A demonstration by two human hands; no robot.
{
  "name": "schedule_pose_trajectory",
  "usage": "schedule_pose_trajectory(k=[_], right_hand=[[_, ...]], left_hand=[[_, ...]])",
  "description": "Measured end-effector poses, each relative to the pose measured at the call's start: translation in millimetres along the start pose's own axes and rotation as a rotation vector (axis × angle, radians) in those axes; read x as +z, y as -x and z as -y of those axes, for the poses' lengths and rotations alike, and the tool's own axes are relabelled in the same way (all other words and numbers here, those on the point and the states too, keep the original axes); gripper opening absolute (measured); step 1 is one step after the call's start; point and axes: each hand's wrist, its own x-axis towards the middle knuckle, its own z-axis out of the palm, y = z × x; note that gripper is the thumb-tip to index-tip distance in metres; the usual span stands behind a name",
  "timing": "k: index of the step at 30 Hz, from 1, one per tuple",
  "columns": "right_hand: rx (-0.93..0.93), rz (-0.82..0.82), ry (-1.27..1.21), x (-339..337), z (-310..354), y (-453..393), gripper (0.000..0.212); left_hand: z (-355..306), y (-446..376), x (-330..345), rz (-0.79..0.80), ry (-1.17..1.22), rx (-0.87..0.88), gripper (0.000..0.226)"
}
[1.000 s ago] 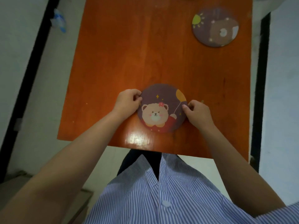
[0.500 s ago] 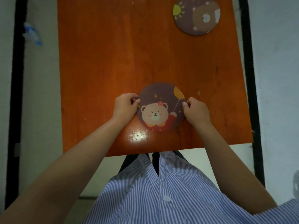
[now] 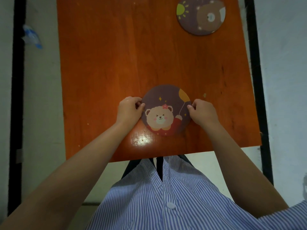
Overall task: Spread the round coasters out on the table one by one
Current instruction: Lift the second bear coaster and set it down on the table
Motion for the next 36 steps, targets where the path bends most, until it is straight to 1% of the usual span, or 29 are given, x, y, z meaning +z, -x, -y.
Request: schedule_pose_trajectory(k=[5, 9, 11, 14, 16, 19, 21, 22, 23, 25, 29, 32, 36], right_hand=[[-0.046, 0.073, 0.074, -5, -1, -4, 0.024], [-0.026, 0.112, 0.101, -7, 1, -8, 0.026], [0.011, 0.135, 0.113, -8, 2, -8, 0.027], [0.127, 0.2, 0.122, -15, 5, -11, 0.037], [0.161, 0.205, 0.137, -23, 7, -14, 0.039], [0.083, 0.104, 0.198, -29, 20, -15, 0.034], [-0.051, -0.031, 0.216, -27, 38, -15, 0.02], [-0.132, -0.093, 0.209, -24, 48, -14, 0.017], [-0.205, -0.135, 0.193, -20, 59, -13, 0.02], [-0.306, -0.163, 0.137, -9, 83, -12, 0.026], [-0.422, -0.151, 0.08, 20, 137, -12, 0.031], [-0.409, -0.172, 0.051, 44, 176, -17, 0.038], [-0.246, -0.249, -0.009, 80, 224, -27, 0.046]], left_hand=[[-2, 1, 0, -0.031, 0.018, -0.03, 0.019], [-5, 2, 1, -0.036, 0.012, -0.048, 0.019], [-7, 1, 1, -0.02, -0.017, -0.048, 0.021], [-9, -1, 0, -0.016, -0.072, -0.079, 0.022], [-9, -2, -2, -0.015, -0.1, -0.1, 0.024], [-8, -7, -8, -0.006, -0.119, -0.094, 0.024], [-4, -11, -15, -0.025, -0.128, -0.077, 0.023], [-1, -14, -19, -0.034, -0.143, -0.064, 0.022], [4, -16, -24, -0.039, -0.165, -0.048, 0.022], [15, -20, -35, -0.048, -0.215, -0.015, 0.022], [48, -28, -59, -0.047, -0.308, 0.059, 0.024], [78, -37, -78, -0.028, -0.327, 0.152, 0.025], [125, -57, -100, -0.016, -0.347, 0.326, 0.027]])
